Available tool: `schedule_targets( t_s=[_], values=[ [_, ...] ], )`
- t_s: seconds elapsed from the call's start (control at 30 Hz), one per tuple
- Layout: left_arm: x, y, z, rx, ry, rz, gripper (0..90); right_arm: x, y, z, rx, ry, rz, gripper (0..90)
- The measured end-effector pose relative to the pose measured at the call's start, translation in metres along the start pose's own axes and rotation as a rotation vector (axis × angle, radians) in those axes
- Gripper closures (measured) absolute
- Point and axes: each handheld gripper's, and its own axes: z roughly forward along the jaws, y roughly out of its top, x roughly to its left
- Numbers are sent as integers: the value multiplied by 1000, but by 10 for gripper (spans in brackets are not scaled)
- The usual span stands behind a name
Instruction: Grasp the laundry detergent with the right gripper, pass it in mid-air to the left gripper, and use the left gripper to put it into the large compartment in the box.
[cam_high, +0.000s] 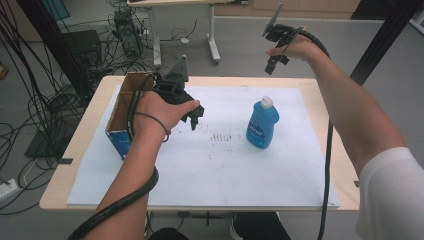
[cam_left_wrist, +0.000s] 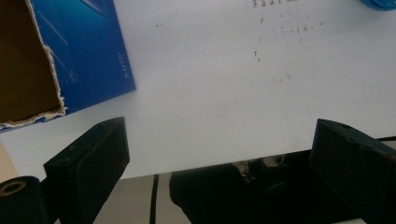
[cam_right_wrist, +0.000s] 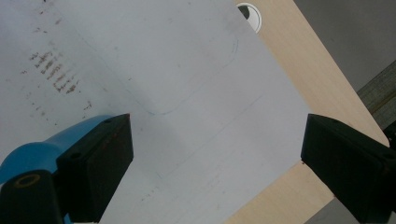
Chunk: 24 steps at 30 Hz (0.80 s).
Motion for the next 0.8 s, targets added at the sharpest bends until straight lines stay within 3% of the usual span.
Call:
schedule_targets(
  t_s=[0.43,0.8],
  values=[
    [-1,0,0,2,-3,5,53,-1,-4,-2,-3,1,-1,90],
    [-6,-2,-2,-3,-4,14,53,7,-17,-6,-14,12,-20,88]
  ],
)
